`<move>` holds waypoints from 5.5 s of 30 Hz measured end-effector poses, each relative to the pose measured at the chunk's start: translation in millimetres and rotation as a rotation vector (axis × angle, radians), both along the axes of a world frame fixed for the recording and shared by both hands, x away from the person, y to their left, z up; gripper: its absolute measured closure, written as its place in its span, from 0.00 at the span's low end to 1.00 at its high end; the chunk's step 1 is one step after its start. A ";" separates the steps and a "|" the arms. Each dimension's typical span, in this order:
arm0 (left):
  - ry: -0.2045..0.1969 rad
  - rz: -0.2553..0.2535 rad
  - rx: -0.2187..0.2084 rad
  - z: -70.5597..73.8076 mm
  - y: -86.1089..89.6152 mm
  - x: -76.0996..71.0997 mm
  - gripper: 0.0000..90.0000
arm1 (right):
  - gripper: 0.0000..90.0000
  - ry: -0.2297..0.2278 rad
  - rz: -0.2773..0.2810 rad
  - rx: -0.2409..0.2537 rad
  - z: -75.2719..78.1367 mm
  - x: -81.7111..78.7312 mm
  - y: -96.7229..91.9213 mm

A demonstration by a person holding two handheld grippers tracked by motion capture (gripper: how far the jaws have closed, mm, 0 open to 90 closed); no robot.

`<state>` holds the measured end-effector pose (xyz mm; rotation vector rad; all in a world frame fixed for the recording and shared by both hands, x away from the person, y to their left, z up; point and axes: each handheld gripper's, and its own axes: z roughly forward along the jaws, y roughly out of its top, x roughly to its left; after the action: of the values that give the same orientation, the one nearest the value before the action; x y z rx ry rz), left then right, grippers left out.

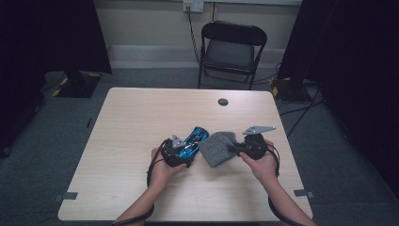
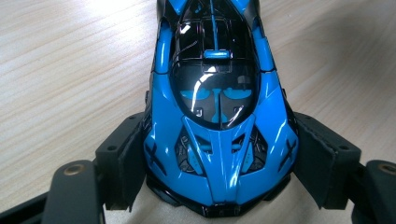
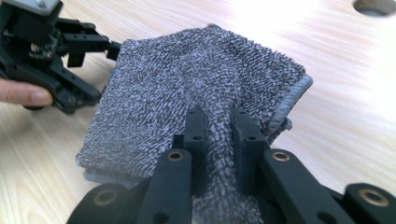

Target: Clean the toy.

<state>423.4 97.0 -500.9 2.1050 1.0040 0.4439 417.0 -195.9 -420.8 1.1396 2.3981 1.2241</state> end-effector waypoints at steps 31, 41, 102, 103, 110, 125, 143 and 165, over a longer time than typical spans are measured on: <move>0.001 -0.001 -0.001 0.0 0.1 0.1 0.28 | 0.86 0.014 0.058 -0.115 -17.1 36.1 114.3; 0.001 0.001 -0.002 0.0 -0.1 0.0 0.28 | 0.86 0.010 0.040 -0.143 -28.4 40.4 114.9; 0.003 0.001 -0.005 -0.1 -0.1 0.0 0.28 | 0.86 0.026 -0.103 -0.210 -14.1 85.1 82.2; 0.003 0.001 -0.005 -0.1 -0.1 0.0 0.28 | 0.86 0.024 -0.106 -0.209 -14.0 85.1 81.9; 0.003 0.001 -0.005 -0.1 -0.1 0.0 0.28 | 0.86 0.019 -0.121 -0.211 -12.5 87.8 80.3; 0.002 0.001 -0.005 -0.1 -0.1 0.0 0.28 | 0.86 0.020 -0.161 -0.204 -11.2 94.9 60.7; 0.002 0.001 -0.005 -0.2 -0.2 -0.1 0.28 | 0.86 -0.023 -0.250 -0.211 14.4 91.8 21.8; 0.001 0.001 -0.004 -0.2 0.0 -0.2 0.28 | 0.86 -0.052 -0.109 -0.138 33.0 55.6 28.9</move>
<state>423.2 97.0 -501.0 2.1018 1.0051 0.4413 472.5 -167.1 -387.8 1.1647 2.3094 1.0253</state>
